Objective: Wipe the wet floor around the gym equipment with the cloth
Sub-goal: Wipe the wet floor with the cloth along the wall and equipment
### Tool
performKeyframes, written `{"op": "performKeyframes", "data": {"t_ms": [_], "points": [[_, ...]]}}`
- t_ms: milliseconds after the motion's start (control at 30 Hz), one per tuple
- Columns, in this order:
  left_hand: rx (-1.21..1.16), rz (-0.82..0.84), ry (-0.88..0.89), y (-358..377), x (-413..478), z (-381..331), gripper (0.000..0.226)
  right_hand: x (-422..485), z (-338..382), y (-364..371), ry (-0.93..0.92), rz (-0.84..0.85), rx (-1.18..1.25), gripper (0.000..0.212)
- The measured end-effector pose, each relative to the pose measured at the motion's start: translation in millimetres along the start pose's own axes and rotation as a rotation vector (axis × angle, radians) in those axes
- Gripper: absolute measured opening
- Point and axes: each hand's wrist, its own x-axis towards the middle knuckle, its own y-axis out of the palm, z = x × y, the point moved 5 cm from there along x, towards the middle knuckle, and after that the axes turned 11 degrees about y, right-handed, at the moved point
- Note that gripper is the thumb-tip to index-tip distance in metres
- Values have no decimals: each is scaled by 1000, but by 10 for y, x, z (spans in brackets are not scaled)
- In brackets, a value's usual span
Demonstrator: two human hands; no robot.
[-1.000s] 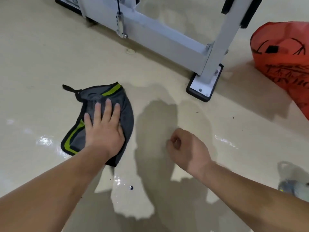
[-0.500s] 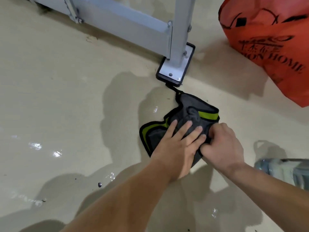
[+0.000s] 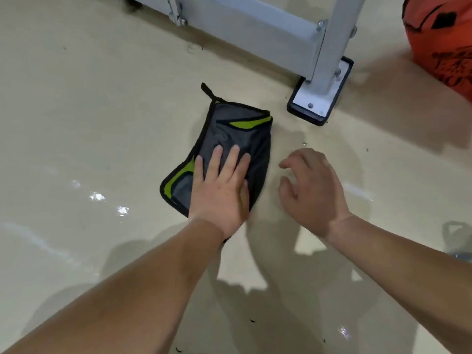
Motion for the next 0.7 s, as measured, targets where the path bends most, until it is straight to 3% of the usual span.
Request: {"op": "performKeyframes", "data": {"t_ms": [67,200,400,467,600,700], "points": [[-3,61,68,38,-197,-51,64,140,337,231,-79,38,-1,15],[-18,124,45,60,-580,210,66,263,861,626,33,143,-129,21],[-276,129,-409,-29,-1621,864,60,50,2071,1136,-204,564,92,44],[-481,102,-513,-144,-1897,1029,61,-115,2452,1219,-297,712,-4,49],[-831,6,-569,-356,-2058,1313,64,-688,2661,1214,-463,600,-199,69],[-688,-215,-710,-566,-2157,1532,45,-987,2445,1357,-556,586,-242,93]]}}
